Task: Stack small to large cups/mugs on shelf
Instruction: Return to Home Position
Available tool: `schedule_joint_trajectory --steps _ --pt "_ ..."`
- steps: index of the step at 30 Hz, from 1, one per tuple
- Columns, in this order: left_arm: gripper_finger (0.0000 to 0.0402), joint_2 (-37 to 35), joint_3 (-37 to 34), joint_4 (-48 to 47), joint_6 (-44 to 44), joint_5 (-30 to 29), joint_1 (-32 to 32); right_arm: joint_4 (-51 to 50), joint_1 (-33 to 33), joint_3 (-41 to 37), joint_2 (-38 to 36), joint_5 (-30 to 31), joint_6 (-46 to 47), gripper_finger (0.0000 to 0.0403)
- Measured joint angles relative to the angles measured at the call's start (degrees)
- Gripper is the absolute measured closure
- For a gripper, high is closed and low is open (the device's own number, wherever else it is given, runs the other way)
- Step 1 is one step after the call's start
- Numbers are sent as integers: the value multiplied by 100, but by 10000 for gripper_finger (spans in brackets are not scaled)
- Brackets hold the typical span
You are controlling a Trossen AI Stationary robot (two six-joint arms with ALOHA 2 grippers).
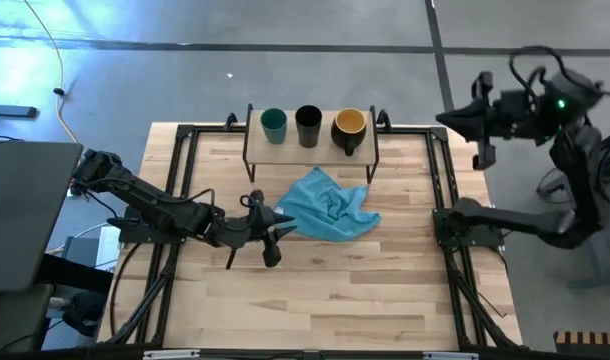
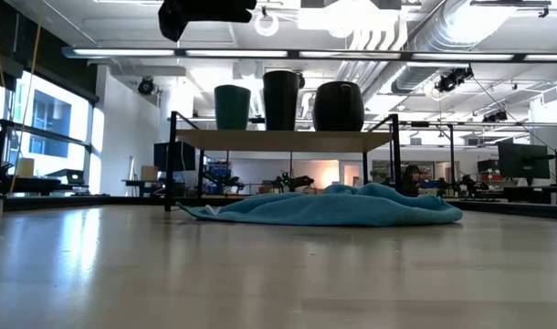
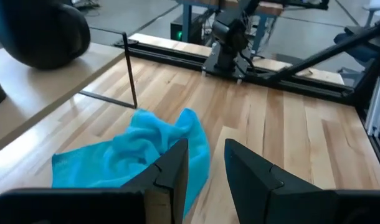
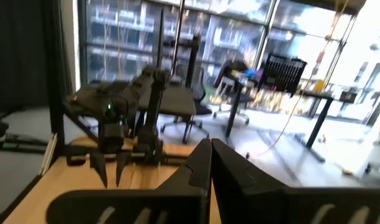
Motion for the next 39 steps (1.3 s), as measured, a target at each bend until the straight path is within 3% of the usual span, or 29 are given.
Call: schedule_joint_trajectory --steps 6,14,22,34,39 --pt "308 0 0 191 2 -412 0 988 0 -1181 -886 465 512 403" --pt "308 -152 -5 790 74 -1261 0 1996 2 -2224 -1540 977 1196 403" --pt "308 -374 -5 1907 1175 -1747 -2 2629 0 -2993 -1952 1903 2162 403" --pt "308 -390 -5 2295 1173 -4289 -1 3164 2 -4246 -3058 2332 2816 403" --pt "308 -568 -3 2249 1158 -4537 0 3202 2 -4560 -3502 2514 2889 403"
